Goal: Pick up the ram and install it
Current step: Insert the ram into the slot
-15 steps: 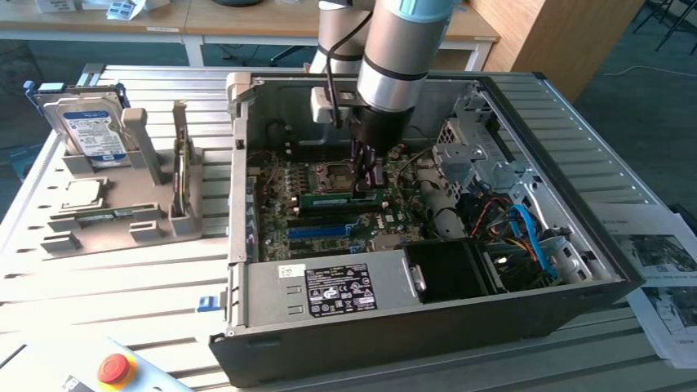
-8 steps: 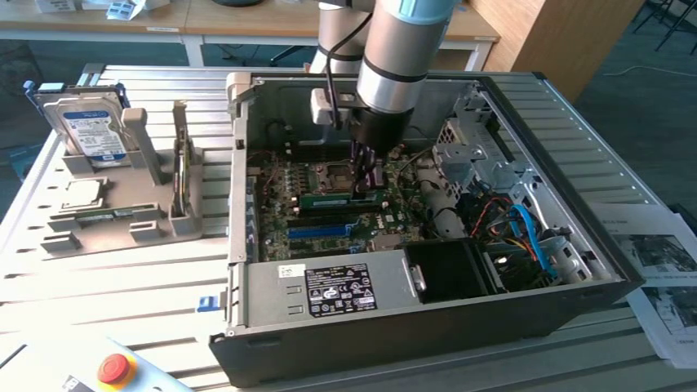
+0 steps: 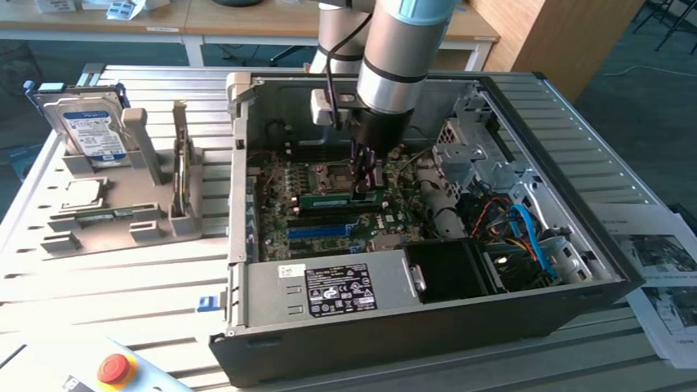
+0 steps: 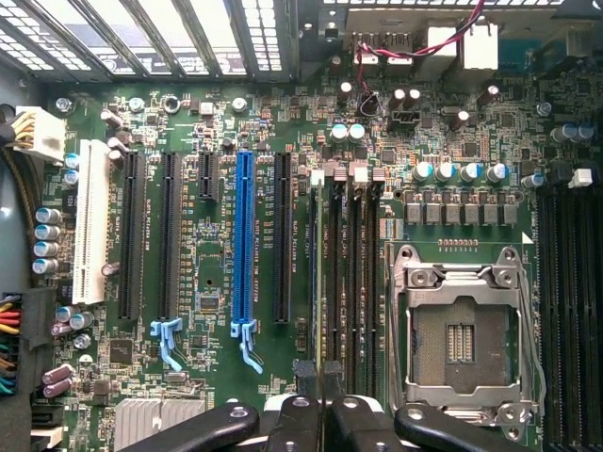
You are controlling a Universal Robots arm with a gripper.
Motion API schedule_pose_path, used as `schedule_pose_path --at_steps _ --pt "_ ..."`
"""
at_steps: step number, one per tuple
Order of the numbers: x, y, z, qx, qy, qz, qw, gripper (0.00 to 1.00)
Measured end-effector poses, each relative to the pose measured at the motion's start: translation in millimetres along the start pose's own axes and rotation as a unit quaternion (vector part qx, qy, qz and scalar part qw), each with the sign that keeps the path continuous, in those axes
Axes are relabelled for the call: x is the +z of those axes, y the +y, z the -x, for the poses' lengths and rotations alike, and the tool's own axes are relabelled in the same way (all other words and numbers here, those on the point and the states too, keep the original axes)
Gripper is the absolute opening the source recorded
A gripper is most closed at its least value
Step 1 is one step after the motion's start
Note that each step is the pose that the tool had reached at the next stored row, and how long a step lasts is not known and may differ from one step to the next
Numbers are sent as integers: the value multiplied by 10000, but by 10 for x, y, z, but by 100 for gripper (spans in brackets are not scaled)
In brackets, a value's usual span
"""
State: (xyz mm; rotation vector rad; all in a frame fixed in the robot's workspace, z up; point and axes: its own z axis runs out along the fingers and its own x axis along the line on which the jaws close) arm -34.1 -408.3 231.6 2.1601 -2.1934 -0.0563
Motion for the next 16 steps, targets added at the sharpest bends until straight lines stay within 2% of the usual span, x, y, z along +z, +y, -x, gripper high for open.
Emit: schedule_pose_path --at_steps 16 --pt "0 -4 -4 0 0 0 10000 12"
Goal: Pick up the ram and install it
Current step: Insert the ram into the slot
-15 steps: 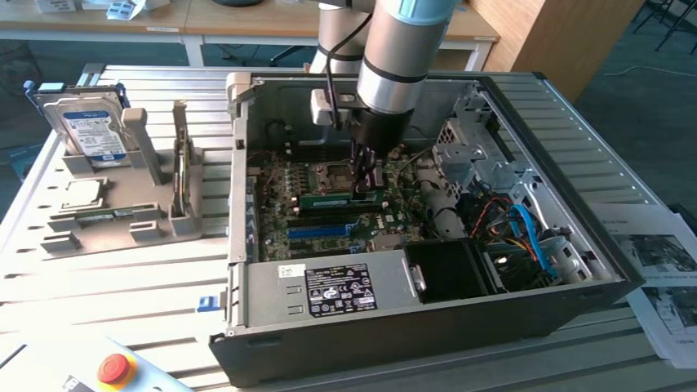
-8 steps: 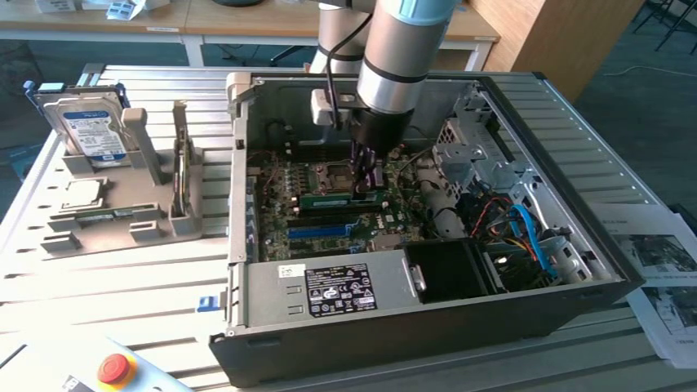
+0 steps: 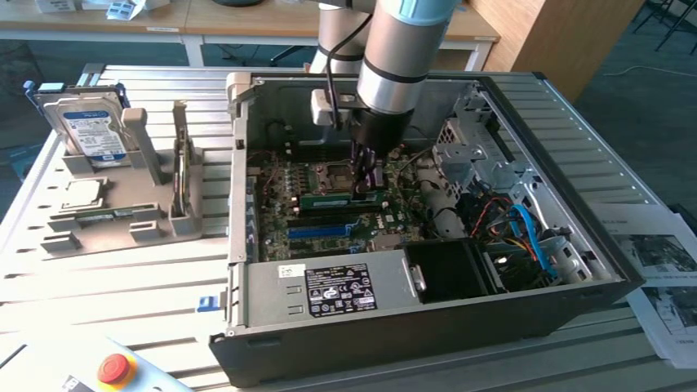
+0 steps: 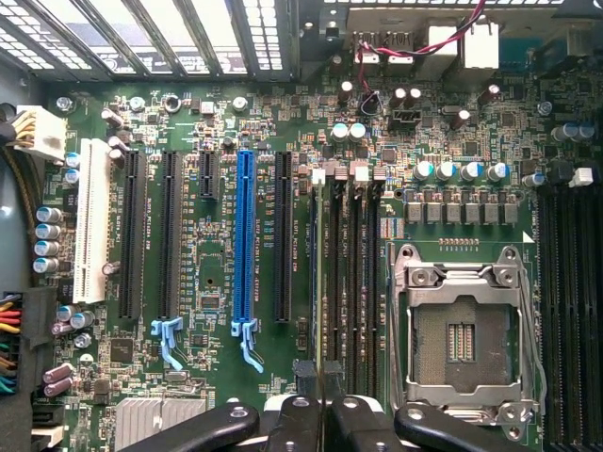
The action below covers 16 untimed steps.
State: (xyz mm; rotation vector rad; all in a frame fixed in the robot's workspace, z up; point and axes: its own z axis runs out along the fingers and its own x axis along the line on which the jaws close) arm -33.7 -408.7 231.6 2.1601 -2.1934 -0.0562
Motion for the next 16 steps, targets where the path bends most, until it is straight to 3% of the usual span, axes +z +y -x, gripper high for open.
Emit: schedule_pose_path --at_steps 16 --pt "35 -2 0 0 3 1 10000 12"
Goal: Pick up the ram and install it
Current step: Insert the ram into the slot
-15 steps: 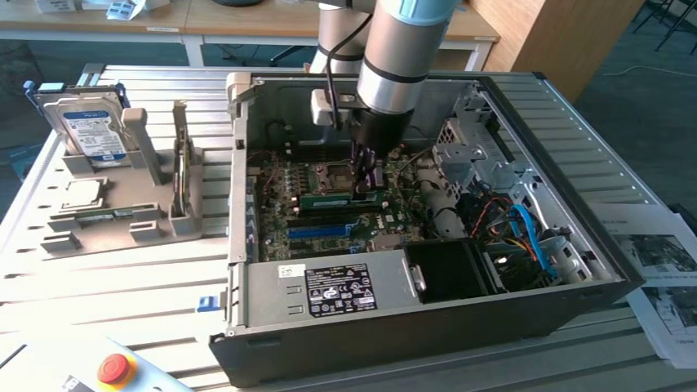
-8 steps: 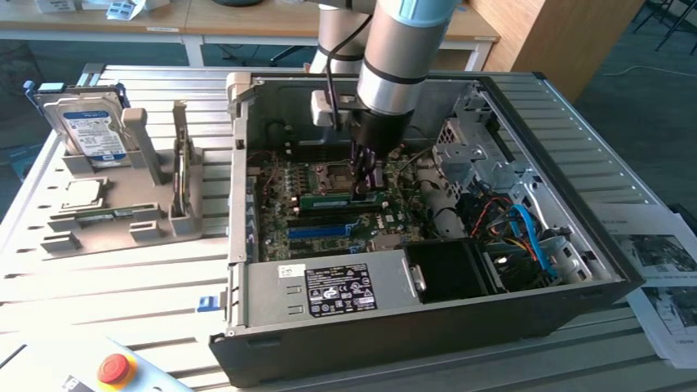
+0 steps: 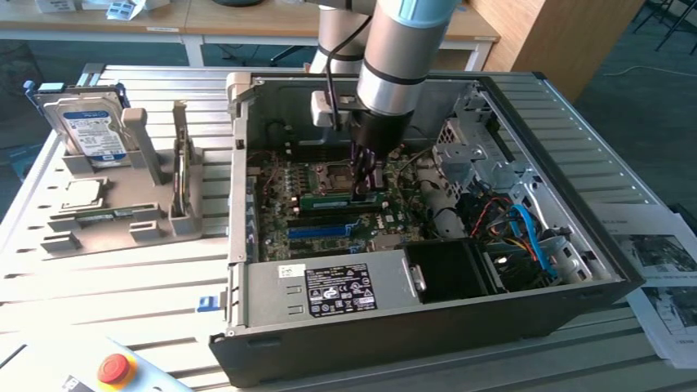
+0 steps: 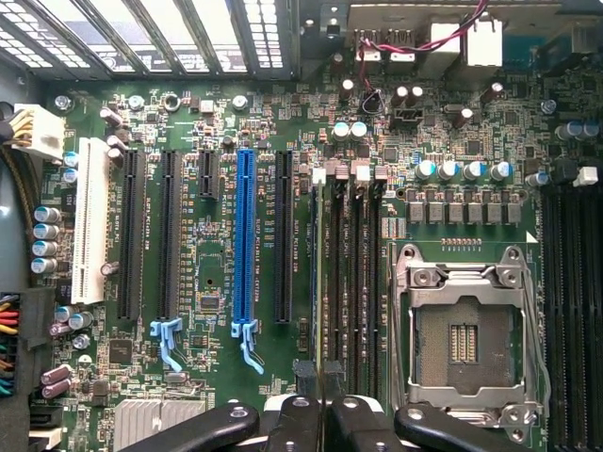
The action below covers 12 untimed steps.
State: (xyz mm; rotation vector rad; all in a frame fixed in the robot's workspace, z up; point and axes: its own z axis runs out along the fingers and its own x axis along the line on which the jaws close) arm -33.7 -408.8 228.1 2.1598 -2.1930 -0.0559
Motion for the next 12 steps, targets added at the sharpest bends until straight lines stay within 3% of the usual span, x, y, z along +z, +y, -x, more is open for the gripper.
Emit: schedule_pose_path --at_steps 2,8,12 --pt "11 -2 3 0 -12 -4 10000 12" --pt "1 -1 4 1 -3 -1 10000 12" --pt "-85 5 3 2 -3 21 10000 12"
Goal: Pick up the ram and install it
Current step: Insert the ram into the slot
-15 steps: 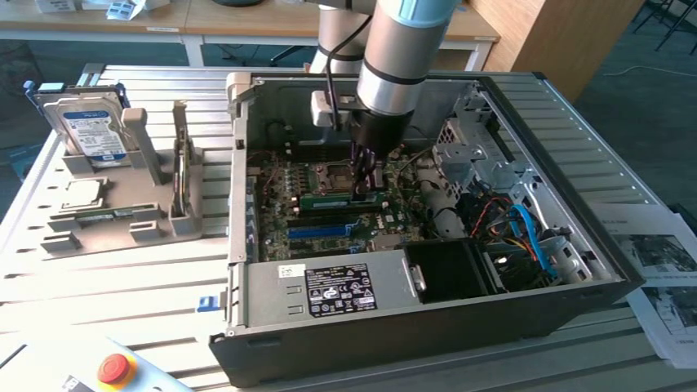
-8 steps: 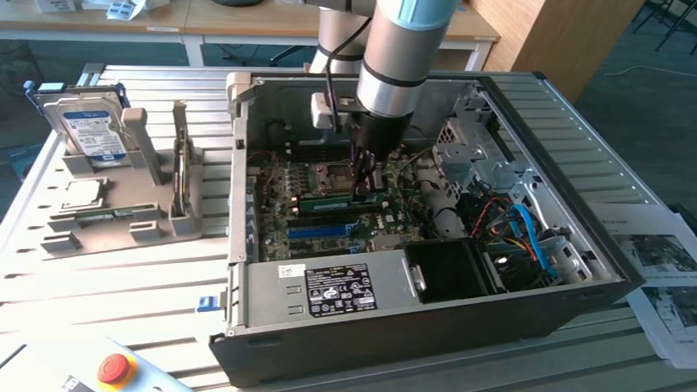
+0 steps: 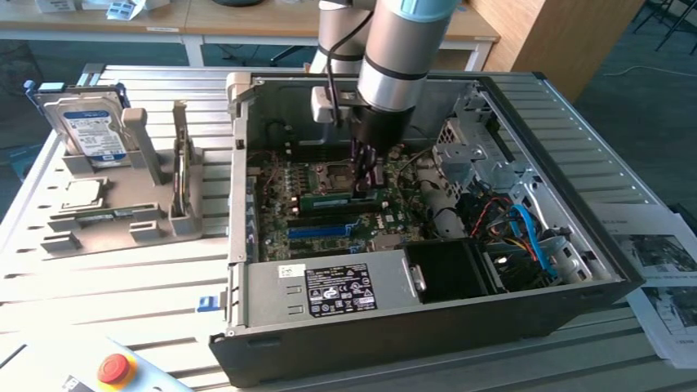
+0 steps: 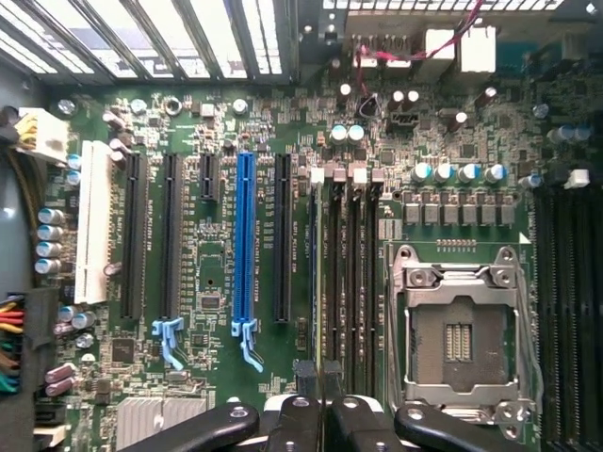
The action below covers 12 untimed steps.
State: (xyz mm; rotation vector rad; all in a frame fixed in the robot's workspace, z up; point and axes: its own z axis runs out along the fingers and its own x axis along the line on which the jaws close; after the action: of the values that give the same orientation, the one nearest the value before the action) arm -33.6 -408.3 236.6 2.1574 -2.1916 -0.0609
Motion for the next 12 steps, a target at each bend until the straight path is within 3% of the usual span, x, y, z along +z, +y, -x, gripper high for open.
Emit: schedule_pose_path --at_steps 4,9,10,12 --pt "-76 6 -2 0 1 27 10000 12" --pt "-84 6 -1 0 -1 29 10000 12" --pt "-86 1 -2 -1 1 42 10000 12" --pt "-87 -16 -4 -1 2 109 9999 12"
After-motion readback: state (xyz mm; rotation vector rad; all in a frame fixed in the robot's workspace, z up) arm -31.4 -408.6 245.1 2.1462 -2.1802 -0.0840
